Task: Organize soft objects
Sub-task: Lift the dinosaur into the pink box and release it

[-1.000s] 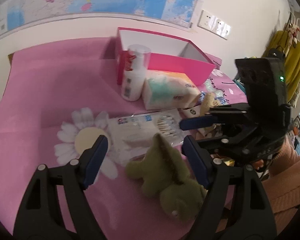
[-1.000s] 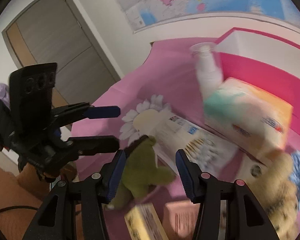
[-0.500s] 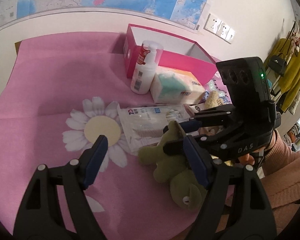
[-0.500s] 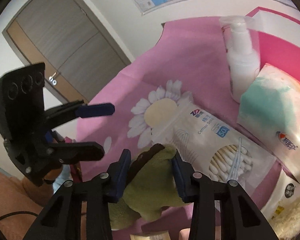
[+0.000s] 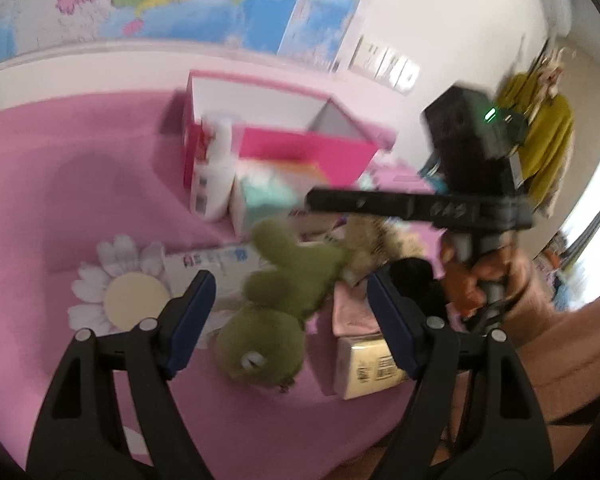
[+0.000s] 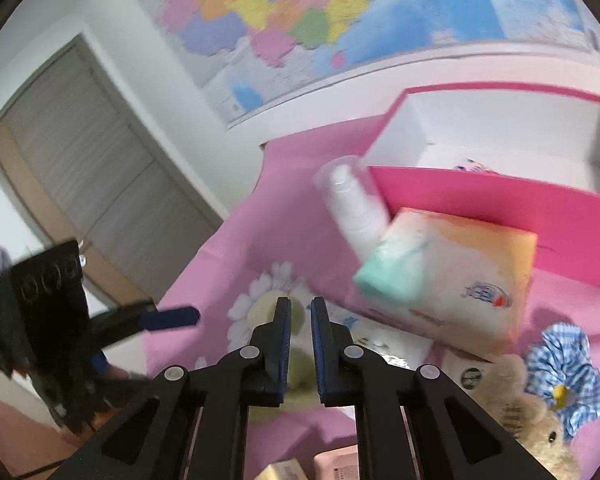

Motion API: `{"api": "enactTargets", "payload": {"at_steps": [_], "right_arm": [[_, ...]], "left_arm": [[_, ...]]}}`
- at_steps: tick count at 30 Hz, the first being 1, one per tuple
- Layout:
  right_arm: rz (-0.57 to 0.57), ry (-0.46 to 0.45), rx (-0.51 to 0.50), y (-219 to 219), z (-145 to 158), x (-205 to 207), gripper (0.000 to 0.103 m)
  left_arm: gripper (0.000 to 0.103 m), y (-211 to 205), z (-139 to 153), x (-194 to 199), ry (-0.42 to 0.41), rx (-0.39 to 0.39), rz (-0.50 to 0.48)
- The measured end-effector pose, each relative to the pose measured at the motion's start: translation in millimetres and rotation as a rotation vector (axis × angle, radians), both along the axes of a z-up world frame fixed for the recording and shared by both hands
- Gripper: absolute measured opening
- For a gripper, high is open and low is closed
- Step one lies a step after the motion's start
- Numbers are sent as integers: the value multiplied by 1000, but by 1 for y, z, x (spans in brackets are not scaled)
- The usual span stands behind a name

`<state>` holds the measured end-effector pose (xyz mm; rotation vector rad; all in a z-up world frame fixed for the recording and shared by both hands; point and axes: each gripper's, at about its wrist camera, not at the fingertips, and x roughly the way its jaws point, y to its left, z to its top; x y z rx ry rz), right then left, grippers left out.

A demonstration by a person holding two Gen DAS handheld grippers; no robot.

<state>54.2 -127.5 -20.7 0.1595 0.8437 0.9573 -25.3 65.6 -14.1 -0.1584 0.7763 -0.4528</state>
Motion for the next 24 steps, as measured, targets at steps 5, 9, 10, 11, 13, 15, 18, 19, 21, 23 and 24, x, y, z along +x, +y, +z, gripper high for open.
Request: {"api": "enactTargets", "payload": {"at_steps": [5, 9, 10, 11, 13, 15, 18, 19, 21, 23, 24], "right_arm": [[-13, 24, -46, -7, -11, -1, 13], [27, 23, -40, -19, -16, -12, 41], [39, 19, -48, -23, -17, -15, 43], [46, 21, -51, -25, -17, -16, 43], [61, 31, -38, -33, -16, -21, 44], [70, 22, -34, -37, -14, -27, 46], [103, -1, -18, -38, -9, -36, 52], [119, -8, -16, -36, -8, -40, 52], [146, -29, -36, -28, -11, -47, 53], [143, -37, -87, -16, -18, -47, 50], [143, -38, -98, -13, -22, -48, 35]], "left_arm": [[79, -10, -26, 2, 78, 33, 1], [79, -10, -33, -2, 87, 40, 11], [79, -10, -34, -2, 94, 37, 7], [79, -9, -36, -3, 101, 21, -2], [79, -10, -38, -7, 105, 14, -11], [79, -11, -38, -8, 106, 17, -10], [79, -9, -40, -7, 112, 22, 2], [79, -8, -41, -6, 117, 15, 2], [79, -6, -43, -4, 128, -4, -5], [79, -6, -46, -3, 137, -15, -13], [79, -5, -47, -3, 143, -21, -15]]}}
